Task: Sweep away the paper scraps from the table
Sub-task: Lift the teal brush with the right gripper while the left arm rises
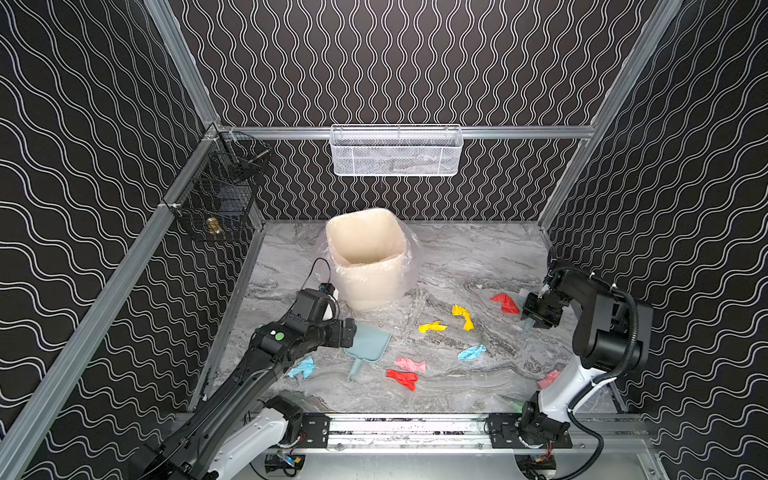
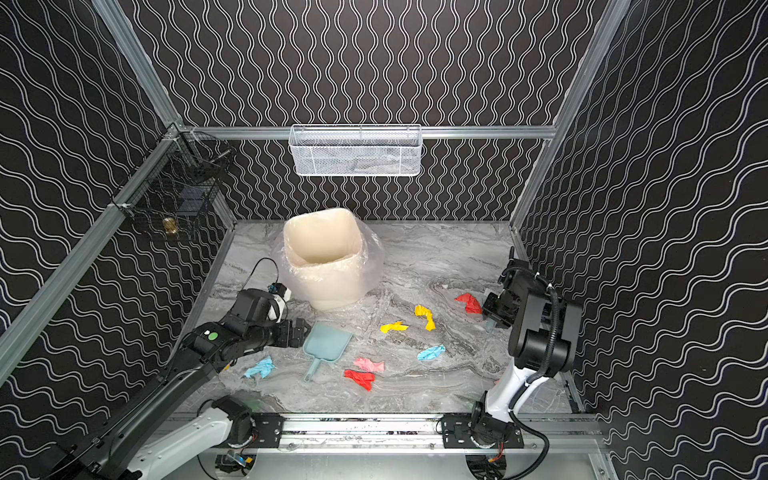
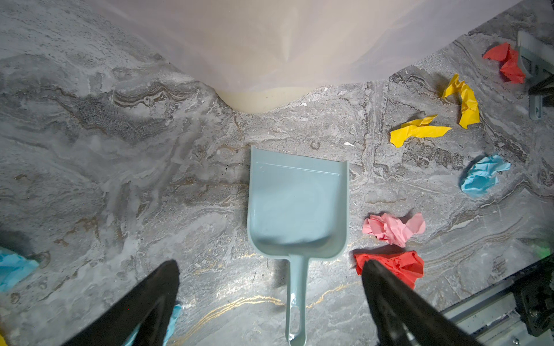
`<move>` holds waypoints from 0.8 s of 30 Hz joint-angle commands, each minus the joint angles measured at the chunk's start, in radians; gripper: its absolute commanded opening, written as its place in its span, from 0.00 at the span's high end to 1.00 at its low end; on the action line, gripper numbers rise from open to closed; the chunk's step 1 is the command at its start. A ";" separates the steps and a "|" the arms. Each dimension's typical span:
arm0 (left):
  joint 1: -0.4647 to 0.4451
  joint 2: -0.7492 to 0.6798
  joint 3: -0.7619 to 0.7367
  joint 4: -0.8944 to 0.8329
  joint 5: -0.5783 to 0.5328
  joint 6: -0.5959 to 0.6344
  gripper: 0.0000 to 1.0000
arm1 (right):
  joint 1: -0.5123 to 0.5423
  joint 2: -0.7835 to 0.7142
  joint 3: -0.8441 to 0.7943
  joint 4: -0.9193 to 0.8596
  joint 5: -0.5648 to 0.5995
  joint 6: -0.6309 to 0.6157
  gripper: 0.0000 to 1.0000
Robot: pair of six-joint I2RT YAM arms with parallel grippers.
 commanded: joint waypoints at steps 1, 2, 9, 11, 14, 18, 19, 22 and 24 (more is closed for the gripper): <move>-0.003 0.000 0.006 0.012 -0.001 -0.001 0.01 | 0.008 0.022 0.015 -0.032 0.026 -0.010 0.58; -0.002 0.001 0.006 0.013 -0.001 -0.001 0.01 | 0.010 0.029 0.016 -0.039 0.034 -0.011 0.59; -0.004 0.006 0.008 0.012 0.002 0.001 0.01 | 0.012 0.045 0.012 -0.050 0.072 -0.017 0.67; -0.004 0.009 0.009 0.013 0.006 0.002 0.01 | 0.013 0.043 0.013 -0.049 0.074 -0.016 0.70; -0.004 0.010 0.008 0.012 0.005 0.003 0.01 | 0.015 0.036 0.011 -0.045 0.077 -0.014 0.75; -0.006 0.007 0.008 0.012 0.004 0.003 0.02 | 0.015 0.028 0.009 -0.043 0.083 -0.014 0.81; -0.006 0.005 0.009 0.012 0.003 0.005 0.01 | 0.015 0.027 0.009 -0.044 0.085 -0.014 0.81; -0.007 0.002 0.010 0.012 0.005 0.007 0.01 | 0.016 0.020 0.010 -0.042 0.090 -0.014 0.83; -0.009 0.001 0.013 0.012 0.011 0.009 0.01 | 0.017 0.010 0.012 -0.041 0.093 -0.011 0.84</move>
